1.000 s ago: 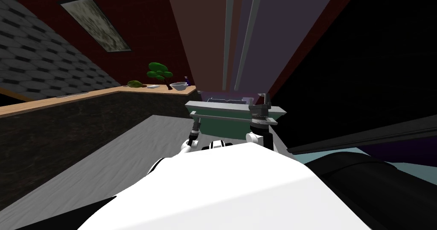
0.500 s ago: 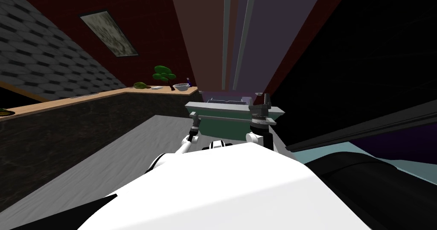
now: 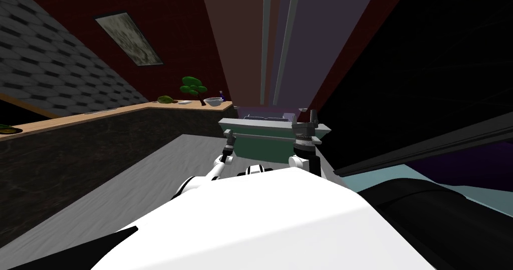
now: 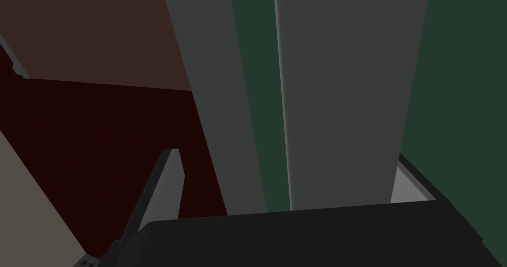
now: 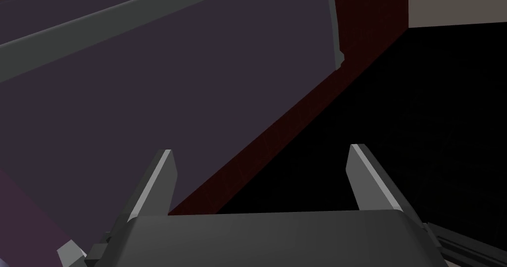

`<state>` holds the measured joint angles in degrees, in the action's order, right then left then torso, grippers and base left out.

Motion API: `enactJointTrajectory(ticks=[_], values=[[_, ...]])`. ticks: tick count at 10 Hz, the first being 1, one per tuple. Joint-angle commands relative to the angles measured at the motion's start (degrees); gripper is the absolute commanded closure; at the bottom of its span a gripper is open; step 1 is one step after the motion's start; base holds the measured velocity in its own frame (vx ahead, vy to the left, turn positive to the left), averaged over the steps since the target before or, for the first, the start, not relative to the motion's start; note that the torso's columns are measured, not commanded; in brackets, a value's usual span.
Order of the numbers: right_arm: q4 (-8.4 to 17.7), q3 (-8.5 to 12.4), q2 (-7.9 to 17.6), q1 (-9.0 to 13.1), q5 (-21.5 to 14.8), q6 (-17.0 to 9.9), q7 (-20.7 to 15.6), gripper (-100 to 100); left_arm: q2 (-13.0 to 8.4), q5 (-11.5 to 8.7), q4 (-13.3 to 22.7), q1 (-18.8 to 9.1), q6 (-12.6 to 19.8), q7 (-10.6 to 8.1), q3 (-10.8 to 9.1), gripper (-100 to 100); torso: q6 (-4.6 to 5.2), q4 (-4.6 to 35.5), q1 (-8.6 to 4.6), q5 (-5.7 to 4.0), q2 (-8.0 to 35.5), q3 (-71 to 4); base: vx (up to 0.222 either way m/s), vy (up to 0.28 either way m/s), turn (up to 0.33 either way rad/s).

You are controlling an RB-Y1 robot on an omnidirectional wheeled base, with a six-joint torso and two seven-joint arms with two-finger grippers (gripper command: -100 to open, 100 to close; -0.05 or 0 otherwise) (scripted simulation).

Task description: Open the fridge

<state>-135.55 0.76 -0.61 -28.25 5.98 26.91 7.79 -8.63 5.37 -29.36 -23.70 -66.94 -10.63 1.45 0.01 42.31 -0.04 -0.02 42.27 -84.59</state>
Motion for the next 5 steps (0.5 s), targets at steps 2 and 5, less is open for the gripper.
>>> enactJointTrajectory(ticks=[2,5], values=[[0.0,0.0,0.0,0.0,0.0,0.0,0.0,0,-0.4,-0.3,0.2,-2.8,2.5,-0.66,-0.21,-100,-0.05,0.2,0.02,-0.04,0.3,0.2,-0.049,0.007,-0.001],[0.0,0.0,0.0,0.0,0.0,0.0,0.0,0,-0.2,-0.2,-0.5,-1.5,3.2,-0.65,0.01,0,-0.02,0.2,-0.05,-0.06,0.2,0.1,-0.006,0.001,-0.002]])
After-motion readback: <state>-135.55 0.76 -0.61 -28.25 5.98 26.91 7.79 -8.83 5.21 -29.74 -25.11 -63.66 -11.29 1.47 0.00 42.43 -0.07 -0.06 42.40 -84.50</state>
